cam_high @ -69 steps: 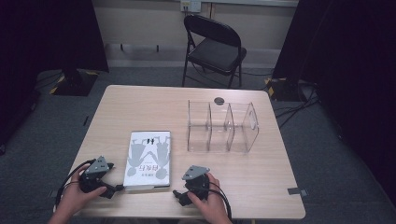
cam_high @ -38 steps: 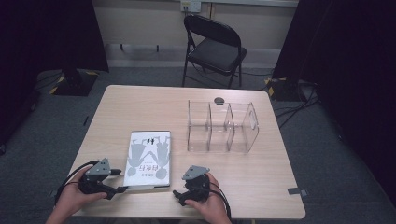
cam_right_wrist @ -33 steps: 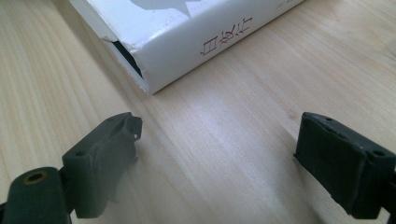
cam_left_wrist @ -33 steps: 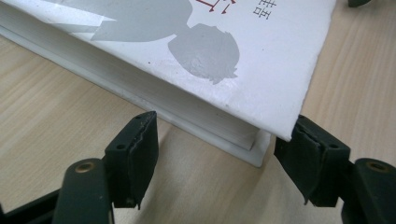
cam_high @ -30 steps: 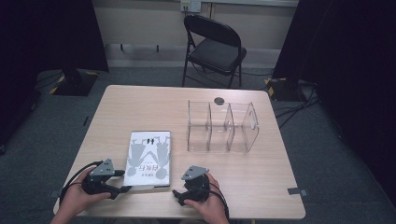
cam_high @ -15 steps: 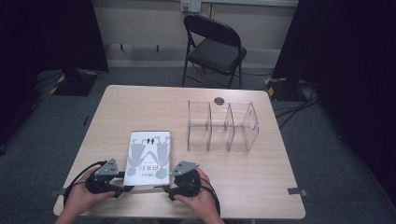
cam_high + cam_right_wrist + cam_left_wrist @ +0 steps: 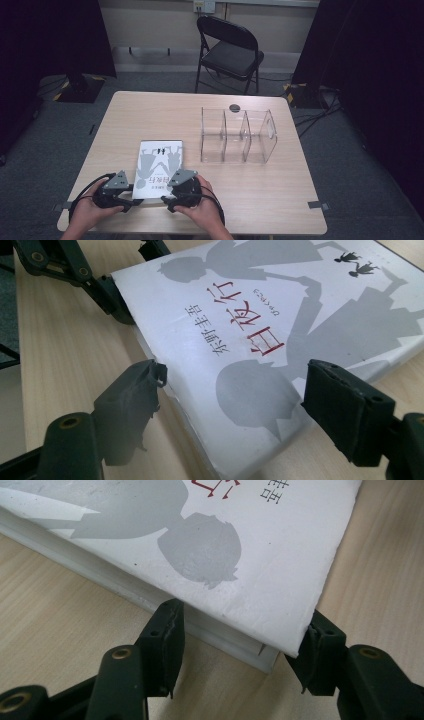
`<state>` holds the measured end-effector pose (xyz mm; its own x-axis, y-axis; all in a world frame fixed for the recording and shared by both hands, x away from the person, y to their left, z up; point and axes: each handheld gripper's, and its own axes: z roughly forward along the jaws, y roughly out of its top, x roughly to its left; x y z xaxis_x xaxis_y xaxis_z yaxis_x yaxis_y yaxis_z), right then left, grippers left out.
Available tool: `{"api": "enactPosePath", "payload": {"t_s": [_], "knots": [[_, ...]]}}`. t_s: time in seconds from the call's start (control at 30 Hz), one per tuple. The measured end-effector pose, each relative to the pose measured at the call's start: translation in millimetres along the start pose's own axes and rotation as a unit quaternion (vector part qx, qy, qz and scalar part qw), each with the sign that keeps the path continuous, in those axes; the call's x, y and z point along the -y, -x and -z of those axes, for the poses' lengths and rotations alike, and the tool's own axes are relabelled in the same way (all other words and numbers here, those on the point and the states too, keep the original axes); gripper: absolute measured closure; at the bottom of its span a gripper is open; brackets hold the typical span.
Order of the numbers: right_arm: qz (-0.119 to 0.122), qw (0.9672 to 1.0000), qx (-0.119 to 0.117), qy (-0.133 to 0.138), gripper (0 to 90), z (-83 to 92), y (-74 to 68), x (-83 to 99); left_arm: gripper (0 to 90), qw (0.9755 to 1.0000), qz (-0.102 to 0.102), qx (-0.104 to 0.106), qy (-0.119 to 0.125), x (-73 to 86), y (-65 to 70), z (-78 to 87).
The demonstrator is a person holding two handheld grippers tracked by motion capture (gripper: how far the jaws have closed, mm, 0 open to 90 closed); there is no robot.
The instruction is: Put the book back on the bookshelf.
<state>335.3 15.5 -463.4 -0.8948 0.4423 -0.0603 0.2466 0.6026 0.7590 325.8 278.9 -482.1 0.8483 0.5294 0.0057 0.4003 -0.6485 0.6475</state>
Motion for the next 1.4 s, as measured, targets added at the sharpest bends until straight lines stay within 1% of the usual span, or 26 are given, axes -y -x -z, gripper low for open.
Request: {"api": "enactPosePath", "payload": {"t_s": [0.03,0.07,0.17,0.2,0.23,0.27,0.3,0.37,0.4,0.5,0.6,0.67,0.7,0.73,0.8,0.9,0.97,1.0,1.03,1.07,1.1,1.13,1.17,1.27,1.3,1.4], "knots": [[0.002,1.0,0.004,-0.007,21.1,-0.6,-0.4,0.4,43.8,1.0,-0.004,-0.007,0.003,0.2,0.8,-0.7],[0.002,0.9999,0.006,-0.01,20.8,-1.7,-0.6,1.3,43.8,1.0,-0.004,-0.005,0.003,0.4,0.7,-0.5],[0.0,1.0,0.006,-0.003,19.4,-3.5,-0.8,2.4,44.2,1.0,-0.005,-0.007,0.002,-0.8,2.0,0.3],[0.006,0.9999,0.008,-0.002,17.8,-4.7,-1.2,2.6,44.3,0.9999,-0.006,-0.01,-0.001,-1.3,2.2,1.3],[0.006,0.9999,0.008,-0.004,16.6,-5.2,-2.6,2.5,44.4,0.9999,-0.005,-0.008,0.003,-2.4,2.1,2.2],[0.017,0.9998,0.011,-0.003,15.4,-6.6,-3.8,2.5,44.6,0.9998,-0.001,-0.014,0.011,-2.5,3.5,1.5],[0.024,0.9996,0.016,-0.007,14.9,-7.8,-5.6,1.6,44.9,0.9998,0.005,-0.012,0.018,-4.4,3.2,5.0],[0.024,0.9995,0.019,-0.009,14.9,-8.4,-6.7,0.8,45.1,0.9997,0.008,-0.011,0.018,-5.8,3.1,7.4],[0.029,0.9993,0.022,-0.011,14.9,-9.1,-6.9,0.1,45.3,0.9997,0.009,-0.008,0.021,-7.1,2.6,9.3],[0.022,0.9992,0.031,-0.011,13.8,-11.3,-9.1,-2.2,46.0,0.9993,0.012,-0.016,0.033,-11.9,4.9,13.9],[0.027,0.9989,0.036,-0.012,13.5,-12.7,-10.0,-4.0,46.4,0.9991,0.013,-0.019,0.036,-14.8,5.3,16.7],[0.029,0.9988,0.038,-0.009,13.5,-13.6,-9.9,-4.7,46.6,0.9992,0.011,-0.02,0.035,-17.4,5.1,19.1],[0.029,0.9987,0.04,-0.008,13.1,-14.6,-10.3,-6.1,46.7,0.9989,0.016,-0.021,0.038,-18.2,5.9,19.2],[0.029,0.9987,0.04,-0.008,13.1,-14.6,-10.3,-6.1,46.7,0.9989,0.015,-0.022,0.039,-19.0,6.3,19.3],[0.032,0.9985,0.044,-0.002,12.9,-16.4,-10.3,-7.2,46.8,0.9991,0.013,-0.024,0.033,-20.9,6.6,19.9],[0.042,0.9971,0.063,-0.003,11.8,-20.9,-13.1,-9.0,46.8,0.9988,0.023,-0.022,0.038,-23.1,8.4,18.7],[0.047,0.9964,0.07,-0.003,11.5,-21.9,-14.1,-9.1,46.8,0.999,0.02,-0.02,0.035,-23.5,7.5,19.3],[0.051,0.9959,0.075,-0.002,11.0,-22.9,-14.7,-8.8,46.8,0.9989,0.024,-0.017,0.036,-24.0,7.7,18.9],[0.065,0.9937,0.091,0.001,10.7,-26.2,-17.0,-7.7,46.8,0.9988,0.025,-0.018,0.038,-25.5,8.7,19.2],[0.065,0.9937,0.091,0.001,10.7,-26.2,-17.0,-7.7,46.7,0.9988,0.025,-0.018,0.038,-25.5,8.7,19.2],[0.075,0.9913,0.108,0.003,10.7,-29.0,-19.5,-6.4,46.8,0.9987,0.027,-0.017,0.039,-26.4,8.7,19.0],[0.075,0.9913,0.108,0.003,10.7,-29.0,-19.5,-6.4,46.8,0.9987,0.027,-0.017,0.039,-26.4,8.7,19.0],[0.089,0.9879,0.127,-0.003,10.0,-32.6,-23.3,-6.4,46.8,0.9986,0.03,-0.016,0.04,-26.3,8.5,17.7],[0.082,0.9876,0.134,0.007,13.9,-33.3,-23.3,-5.5,46.8,0.9986,0.03,-0.017,0.041,-26.3,8.7,17.7],[0.092,0.986,0.139,0.006,15.2,-33.6,-23.5,-5.1,46.8,0.9986,0.029,-0.019,0.039,-26.8,9.2,17.1],[0.096,0.9855,0.14,0.003,17.3,-33.2,-22.2,-5.8,46.8,0.9987,0.027,-0.021,0.038,-27.3,9.6,16.3]]}}
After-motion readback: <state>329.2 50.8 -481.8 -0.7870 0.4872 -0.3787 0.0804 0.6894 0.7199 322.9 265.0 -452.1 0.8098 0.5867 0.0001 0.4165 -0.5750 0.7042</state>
